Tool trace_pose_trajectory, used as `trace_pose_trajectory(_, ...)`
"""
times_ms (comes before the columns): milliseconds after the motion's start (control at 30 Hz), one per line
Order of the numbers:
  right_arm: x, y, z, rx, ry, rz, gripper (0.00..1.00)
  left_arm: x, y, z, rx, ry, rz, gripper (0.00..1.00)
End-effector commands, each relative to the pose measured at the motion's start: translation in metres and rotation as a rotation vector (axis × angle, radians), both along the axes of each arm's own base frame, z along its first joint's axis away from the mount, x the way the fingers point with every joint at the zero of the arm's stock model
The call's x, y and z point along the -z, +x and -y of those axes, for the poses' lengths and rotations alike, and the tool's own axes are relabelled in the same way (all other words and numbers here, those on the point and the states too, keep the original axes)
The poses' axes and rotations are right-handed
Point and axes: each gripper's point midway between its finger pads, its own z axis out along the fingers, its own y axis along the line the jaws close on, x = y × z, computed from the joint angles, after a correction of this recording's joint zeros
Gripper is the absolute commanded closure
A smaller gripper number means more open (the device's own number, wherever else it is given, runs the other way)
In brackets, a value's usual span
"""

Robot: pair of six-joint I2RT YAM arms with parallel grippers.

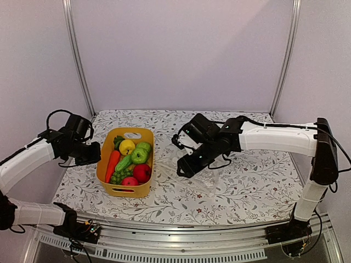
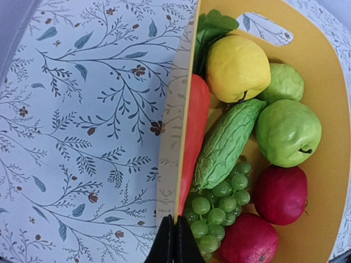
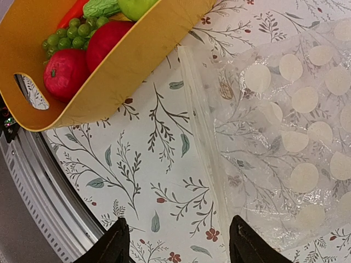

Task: Place the food in the zip-top bag and seal the zipper
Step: Adjust the bin at the corner of the board, then pick up the zipper food storage bag from the center of the board.

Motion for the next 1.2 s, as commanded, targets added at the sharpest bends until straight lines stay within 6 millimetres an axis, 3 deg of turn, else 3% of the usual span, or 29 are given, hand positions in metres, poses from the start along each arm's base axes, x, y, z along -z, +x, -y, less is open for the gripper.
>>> trace_pose_trajectory(0,0.022,0.007,0.01,0.016,-0.131,0.042,0.4,-0.016,0.011,0.001,-0.021,-0.017,0.075,1.0)
trace_pose_trajectory(133,0.035,0.008,0.009,0.013,-0.193,0.07,0.4,-0.015,0.014,0.004,-0.013,-0.025,0.074,1.0)
trace_pose_trajectory(333,0.06,0.027,0.017,0.064,-0.343,0.14,0.39,-0.018,0.016,0.005,-0.014,-0.028,0.084,1.0)
trace_pose_trajectory(600,0.074,0.049,0.027,0.122,-0.501,0.253,0.39,-0.017,0.016,0.005,-0.018,-0.034,0.081,1.0)
trace_pose_trajectory(700,0.066,0.058,0.039,0.16,-0.594,0.352,0.46,-0.018,0.017,0.007,-0.019,-0.045,0.086,1.0)
trace_pose_trajectory(867,0.034,0.076,0.06,0.248,-0.684,0.535,0.66,-0.016,0.02,0.011,-0.015,-0.066,0.092,1.0)
trace_pose_trajectory(1000,0.0,0.08,0.062,0.276,-0.587,0.536,0.96,-0.018,0.027,0.017,0.002,-0.08,0.101,1.0)
trace_pose_trajectory(1167,-0.019,0.089,0.086,0.332,-0.531,0.459,1.0,-0.024,0.04,0.032,0.052,-0.134,0.13,0.99)
